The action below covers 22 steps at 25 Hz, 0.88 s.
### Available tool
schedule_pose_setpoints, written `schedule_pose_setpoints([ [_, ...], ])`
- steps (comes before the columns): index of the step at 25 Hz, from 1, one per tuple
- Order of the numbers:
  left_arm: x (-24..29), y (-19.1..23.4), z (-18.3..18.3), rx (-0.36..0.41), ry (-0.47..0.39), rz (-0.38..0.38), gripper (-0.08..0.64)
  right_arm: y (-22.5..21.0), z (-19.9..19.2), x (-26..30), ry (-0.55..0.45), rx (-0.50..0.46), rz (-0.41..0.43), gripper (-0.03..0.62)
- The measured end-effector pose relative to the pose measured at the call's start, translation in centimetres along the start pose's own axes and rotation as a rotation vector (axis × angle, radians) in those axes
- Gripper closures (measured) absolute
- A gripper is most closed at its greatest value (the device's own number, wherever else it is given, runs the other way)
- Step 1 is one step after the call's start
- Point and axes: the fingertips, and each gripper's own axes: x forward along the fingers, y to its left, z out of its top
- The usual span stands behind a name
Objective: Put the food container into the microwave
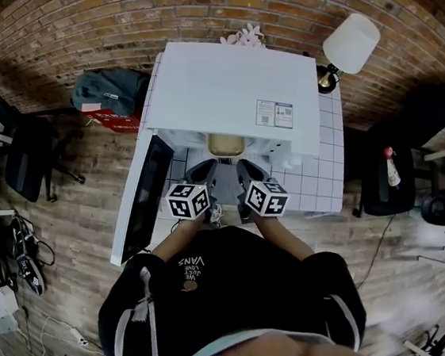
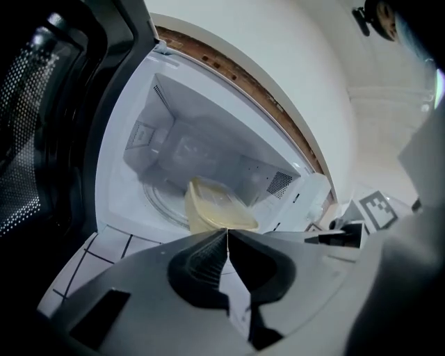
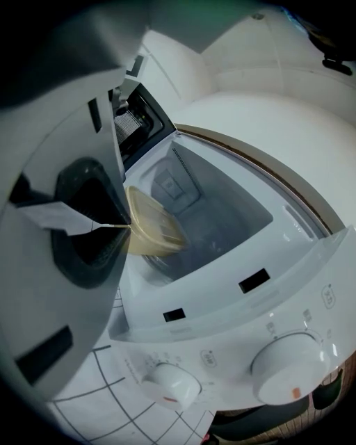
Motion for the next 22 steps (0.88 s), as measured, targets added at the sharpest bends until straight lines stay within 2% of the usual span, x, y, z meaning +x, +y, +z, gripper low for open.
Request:
schedule_pose_setpoints([
  [22, 3.0, 1.9, 2.1, -0.027, -0.006, -0.020, 0.548, -0.5, 2.1, 3.3, -0.015, 0.027, -0.013, 0.584],
])
